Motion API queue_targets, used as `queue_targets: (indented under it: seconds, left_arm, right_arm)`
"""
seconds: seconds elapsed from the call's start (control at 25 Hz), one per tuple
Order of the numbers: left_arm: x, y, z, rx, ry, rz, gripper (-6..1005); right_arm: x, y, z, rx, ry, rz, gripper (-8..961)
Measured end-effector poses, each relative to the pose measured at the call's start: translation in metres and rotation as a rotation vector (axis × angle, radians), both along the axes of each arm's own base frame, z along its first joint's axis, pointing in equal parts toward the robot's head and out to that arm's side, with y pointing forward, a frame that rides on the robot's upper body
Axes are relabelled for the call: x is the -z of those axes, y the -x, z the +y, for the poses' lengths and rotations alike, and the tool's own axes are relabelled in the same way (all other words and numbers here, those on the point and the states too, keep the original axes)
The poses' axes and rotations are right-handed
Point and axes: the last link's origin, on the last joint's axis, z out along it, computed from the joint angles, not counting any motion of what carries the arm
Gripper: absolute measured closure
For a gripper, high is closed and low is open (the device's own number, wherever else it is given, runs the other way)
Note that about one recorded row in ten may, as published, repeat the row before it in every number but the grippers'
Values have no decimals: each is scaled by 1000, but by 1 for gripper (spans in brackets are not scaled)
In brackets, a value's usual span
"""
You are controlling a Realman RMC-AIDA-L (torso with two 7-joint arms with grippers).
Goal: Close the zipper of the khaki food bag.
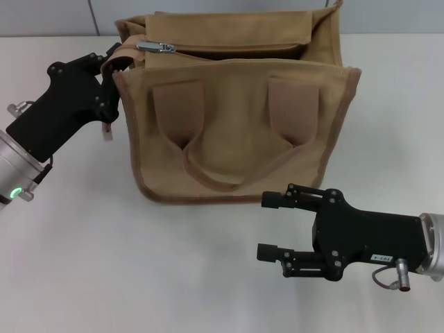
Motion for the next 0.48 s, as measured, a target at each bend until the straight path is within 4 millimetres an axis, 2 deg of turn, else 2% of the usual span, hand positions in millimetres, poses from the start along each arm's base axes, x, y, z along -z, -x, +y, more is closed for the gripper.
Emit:
queue_targets:
  seconds: [0.24, 0.48]
  left_arm:
    - [1, -7, 5, 14, 20, -22, 975]
    - [0, -20, 5, 74, 27, -62, 971]
  right_arm:
    - [-4, 3, 4, 60, -27, 69, 191]
    - [-11, 6, -3, 61, -5, 134, 191]
